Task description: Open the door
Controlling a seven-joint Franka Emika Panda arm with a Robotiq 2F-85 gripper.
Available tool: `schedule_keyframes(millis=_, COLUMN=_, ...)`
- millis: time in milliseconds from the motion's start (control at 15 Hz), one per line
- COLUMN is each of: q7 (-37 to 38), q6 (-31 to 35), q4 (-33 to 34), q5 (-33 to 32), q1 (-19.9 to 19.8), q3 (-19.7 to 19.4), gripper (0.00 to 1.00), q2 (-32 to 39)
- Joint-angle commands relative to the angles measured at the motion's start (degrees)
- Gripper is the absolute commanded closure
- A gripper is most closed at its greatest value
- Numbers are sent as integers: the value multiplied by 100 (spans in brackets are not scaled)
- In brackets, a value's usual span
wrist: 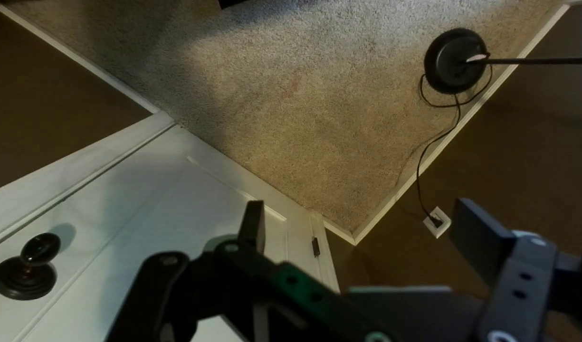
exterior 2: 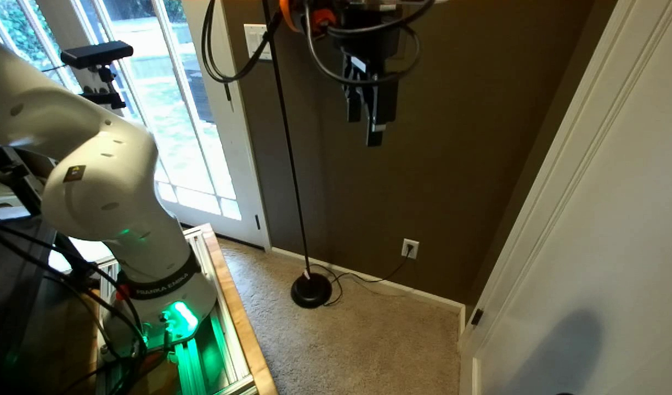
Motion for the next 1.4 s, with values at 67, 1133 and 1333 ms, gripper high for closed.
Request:
schedule_keyframes(millis=67, q7=18, q6=821, q4=-516, q5=-66, q1=-365, q3=-350, gripper=0, q2=-163)
schedule_keyframes(millis=1133, q7=1885, q6=4456, q4=-828, q5=-1327, q1=-2015, q3=-464, gripper=0, q2=1750)
schedule_keyframes(millis=1333, q7=1600, q6=5084, q4=-752, q5=-1536, q1=-2046, q3=-647, gripper=0, q2=2188)
